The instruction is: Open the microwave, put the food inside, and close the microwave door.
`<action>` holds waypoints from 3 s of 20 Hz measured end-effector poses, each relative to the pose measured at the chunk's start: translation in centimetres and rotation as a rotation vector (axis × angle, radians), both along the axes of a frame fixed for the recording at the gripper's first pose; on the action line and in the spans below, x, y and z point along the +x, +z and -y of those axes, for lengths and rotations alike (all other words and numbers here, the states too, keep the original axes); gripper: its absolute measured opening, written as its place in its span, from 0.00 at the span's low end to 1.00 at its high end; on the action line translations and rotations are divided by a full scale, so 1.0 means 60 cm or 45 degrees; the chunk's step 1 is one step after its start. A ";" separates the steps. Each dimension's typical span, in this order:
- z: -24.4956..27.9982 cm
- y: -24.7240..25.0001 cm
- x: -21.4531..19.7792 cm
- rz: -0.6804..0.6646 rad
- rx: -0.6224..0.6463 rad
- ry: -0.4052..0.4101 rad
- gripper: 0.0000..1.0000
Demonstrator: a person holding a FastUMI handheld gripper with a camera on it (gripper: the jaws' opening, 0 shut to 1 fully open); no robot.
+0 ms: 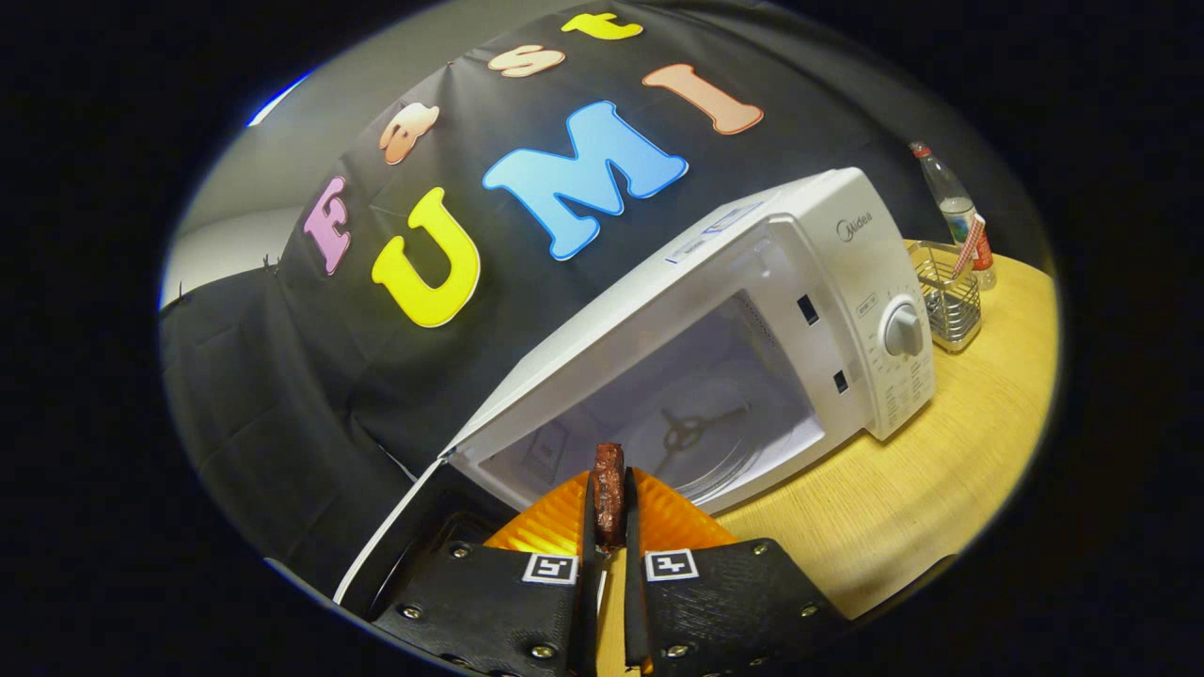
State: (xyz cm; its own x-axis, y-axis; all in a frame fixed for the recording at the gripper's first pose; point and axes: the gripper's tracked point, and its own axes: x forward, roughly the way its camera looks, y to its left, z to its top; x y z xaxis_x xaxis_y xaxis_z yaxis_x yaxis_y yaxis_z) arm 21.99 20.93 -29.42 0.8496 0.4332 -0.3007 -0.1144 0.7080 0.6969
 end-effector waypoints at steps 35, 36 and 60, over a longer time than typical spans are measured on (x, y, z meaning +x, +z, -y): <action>0.029 -0.108 0.123 0.074 -0.568 -0.099 0.98; 0.031 -0.094 0.109 0.092 -0.580 -0.085 0.98; -0.087 0.274 -0.307 0.501 -0.447 0.233 0.97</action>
